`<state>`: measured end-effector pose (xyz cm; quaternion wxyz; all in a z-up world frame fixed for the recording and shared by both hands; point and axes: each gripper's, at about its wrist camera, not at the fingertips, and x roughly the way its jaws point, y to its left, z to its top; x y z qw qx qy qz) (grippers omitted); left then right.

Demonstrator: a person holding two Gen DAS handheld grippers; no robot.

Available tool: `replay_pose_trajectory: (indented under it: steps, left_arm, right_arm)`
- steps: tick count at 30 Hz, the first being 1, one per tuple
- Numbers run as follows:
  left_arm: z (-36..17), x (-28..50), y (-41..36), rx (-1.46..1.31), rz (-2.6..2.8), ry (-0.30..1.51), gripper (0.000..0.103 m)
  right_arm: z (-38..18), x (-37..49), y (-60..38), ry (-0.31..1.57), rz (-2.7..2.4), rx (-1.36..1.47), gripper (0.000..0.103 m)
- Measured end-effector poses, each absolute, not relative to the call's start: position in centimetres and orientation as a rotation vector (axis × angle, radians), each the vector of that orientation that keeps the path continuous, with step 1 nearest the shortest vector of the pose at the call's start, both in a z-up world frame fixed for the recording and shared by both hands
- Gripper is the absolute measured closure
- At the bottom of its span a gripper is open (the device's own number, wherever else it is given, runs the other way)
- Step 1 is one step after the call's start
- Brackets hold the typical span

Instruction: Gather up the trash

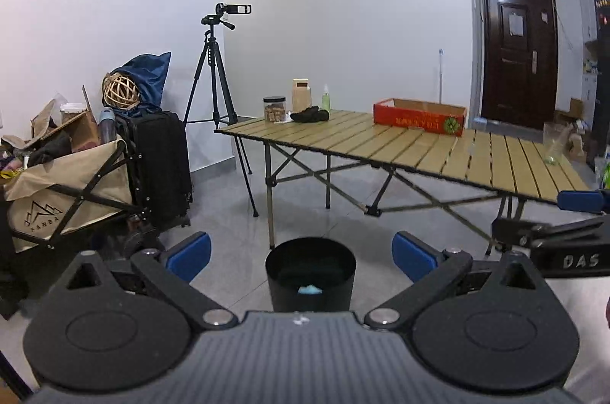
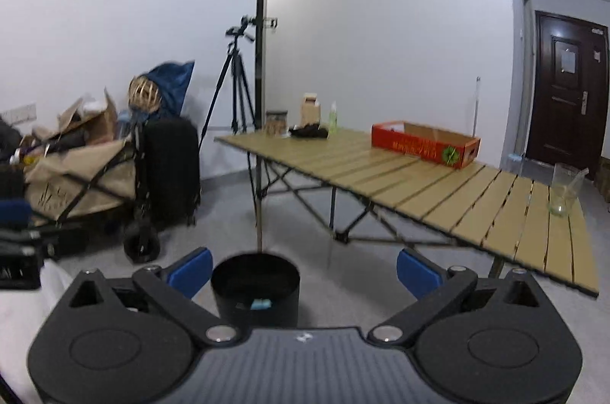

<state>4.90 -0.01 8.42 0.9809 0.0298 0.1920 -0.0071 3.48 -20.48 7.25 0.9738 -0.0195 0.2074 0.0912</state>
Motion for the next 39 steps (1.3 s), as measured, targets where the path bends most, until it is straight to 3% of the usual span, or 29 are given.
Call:
replay_pose_trajectory:
  steps: [39]
  left_arm:
    - [7.8,0.2,2.2,0.03,-0.007,0.346,0.0]
  right_arm:
    - [6.5,-0.6,-18.8,0.324,0.186,0.004,0.0]
